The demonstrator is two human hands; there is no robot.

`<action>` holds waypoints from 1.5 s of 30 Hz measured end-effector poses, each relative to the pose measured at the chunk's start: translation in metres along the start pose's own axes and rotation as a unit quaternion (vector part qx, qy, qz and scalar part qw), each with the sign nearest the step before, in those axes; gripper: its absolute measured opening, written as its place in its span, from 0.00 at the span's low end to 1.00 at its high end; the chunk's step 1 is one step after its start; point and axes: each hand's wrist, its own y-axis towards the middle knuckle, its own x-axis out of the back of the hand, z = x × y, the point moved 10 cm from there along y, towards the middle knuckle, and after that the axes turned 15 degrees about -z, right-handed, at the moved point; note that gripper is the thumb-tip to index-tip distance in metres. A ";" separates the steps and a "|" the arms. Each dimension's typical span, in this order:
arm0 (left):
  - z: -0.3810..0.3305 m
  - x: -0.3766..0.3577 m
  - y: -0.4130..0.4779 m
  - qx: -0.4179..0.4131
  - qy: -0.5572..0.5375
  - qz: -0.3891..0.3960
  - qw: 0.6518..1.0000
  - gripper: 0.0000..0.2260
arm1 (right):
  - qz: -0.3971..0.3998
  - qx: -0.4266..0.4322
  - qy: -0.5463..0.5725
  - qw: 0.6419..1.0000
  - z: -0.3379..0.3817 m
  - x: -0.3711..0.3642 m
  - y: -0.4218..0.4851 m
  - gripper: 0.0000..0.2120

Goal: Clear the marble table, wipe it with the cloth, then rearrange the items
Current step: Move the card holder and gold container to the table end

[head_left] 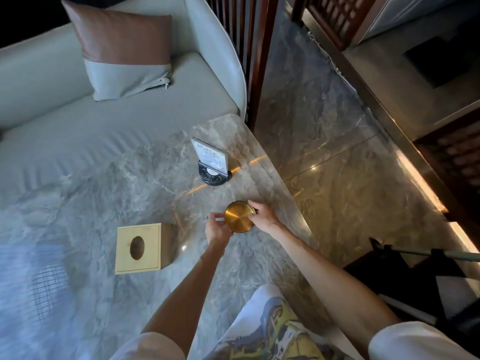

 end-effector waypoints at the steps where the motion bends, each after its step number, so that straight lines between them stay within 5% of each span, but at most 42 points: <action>1: 0.001 -0.001 0.000 0.001 -0.001 0.005 1.000 0.12 | 0.003 -0.001 -0.002 1.000 0.000 -0.001 -0.001 0.26; 6: 0.007 0.000 0.001 0.000 0.035 0.035 0.999 0.14 | 0.003 0.000 0.002 1.000 0.001 -0.002 -0.004 0.27; 11: -0.008 0.021 -0.008 -0.035 0.066 0.054 0.996 0.29 | -0.036 0.022 0.005 0.999 0.009 0.010 -0.015 0.27; 18: -0.068 0.135 0.004 -0.195 0.059 -0.053 0.978 0.14 | -0.154 0.185 -0.042 0.970 0.072 0.006 -0.049 0.18; 24: -0.047 0.259 0.040 -0.136 0.067 -0.212 0.965 0.20 | 0.014 0.172 -0.081 0.982 0.113 -0.098 -0.089 0.23; 31: 0.014 0.275 0.077 -0.001 0.076 -0.045 0.996 0.23 | 0.210 -0.064 0.007 0.976 0.097 -0.210 -0.132 0.44; 34: 0.008 0.270 0.059 -0.019 0.040 0.014 0.999 0.09 | 0.217 -0.142 0.098 0.961 0.091 -0.229 -0.141 0.28; 39: 0.035 0.275 0.053 -0.032 -0.007 0.020 0.999 0.26 | 0.196 -0.121 0.110 0.967 0.080 -0.234 -0.146 0.25; 45: 0.028 0.256 -0.015 -0.058 -0.051 0.052 0.996 0.21 | 0.166 -0.078 0.081 0.980 0.063 -0.184 -0.167 0.15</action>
